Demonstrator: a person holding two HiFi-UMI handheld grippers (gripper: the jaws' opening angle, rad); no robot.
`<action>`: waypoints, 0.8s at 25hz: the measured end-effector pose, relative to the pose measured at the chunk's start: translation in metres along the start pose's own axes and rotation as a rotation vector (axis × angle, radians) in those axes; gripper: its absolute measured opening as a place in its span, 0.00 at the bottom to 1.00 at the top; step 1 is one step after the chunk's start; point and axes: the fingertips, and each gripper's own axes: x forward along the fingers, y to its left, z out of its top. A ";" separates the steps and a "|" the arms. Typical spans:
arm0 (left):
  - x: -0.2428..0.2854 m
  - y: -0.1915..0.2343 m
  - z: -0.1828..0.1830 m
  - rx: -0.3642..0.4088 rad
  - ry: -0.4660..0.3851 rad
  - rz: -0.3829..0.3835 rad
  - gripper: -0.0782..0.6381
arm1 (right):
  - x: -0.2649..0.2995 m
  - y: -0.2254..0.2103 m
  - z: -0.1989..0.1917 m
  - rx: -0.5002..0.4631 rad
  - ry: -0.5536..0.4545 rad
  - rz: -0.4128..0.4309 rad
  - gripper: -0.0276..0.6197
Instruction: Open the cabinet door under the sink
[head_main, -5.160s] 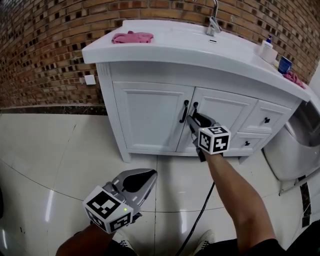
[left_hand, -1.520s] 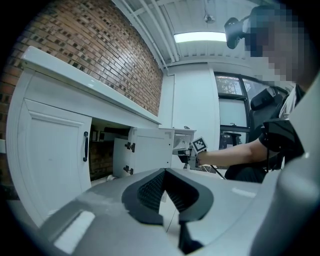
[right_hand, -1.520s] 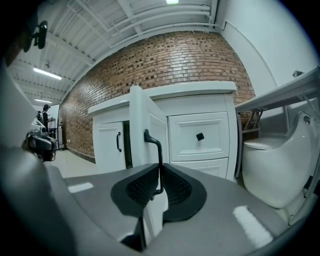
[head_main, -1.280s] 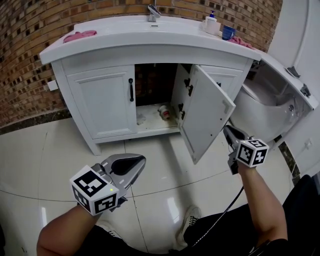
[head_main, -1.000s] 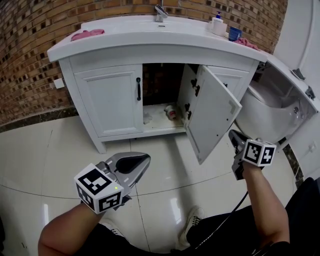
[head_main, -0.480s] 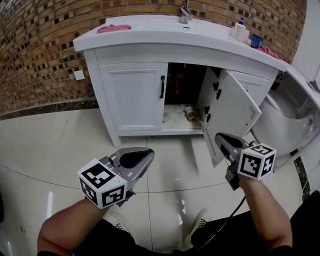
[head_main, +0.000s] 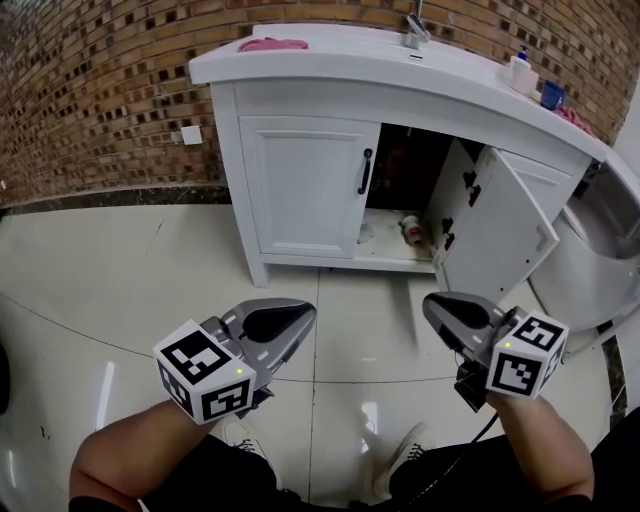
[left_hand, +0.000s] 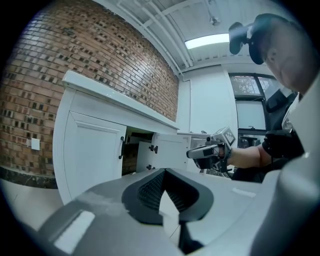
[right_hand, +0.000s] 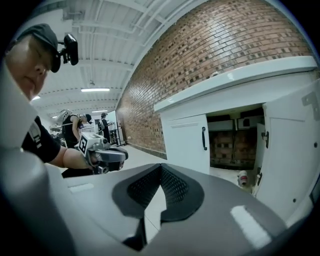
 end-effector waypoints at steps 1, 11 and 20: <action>-0.001 -0.001 -0.001 0.003 0.001 0.000 0.12 | 0.000 0.005 0.001 -0.001 -0.007 0.007 0.05; 0.006 -0.017 0.007 0.039 -0.023 -0.024 0.12 | 0.003 0.025 -0.008 -0.044 0.029 0.034 0.05; 0.010 -0.013 0.011 0.032 -0.032 -0.019 0.12 | 0.000 0.015 -0.008 -0.034 0.015 0.010 0.05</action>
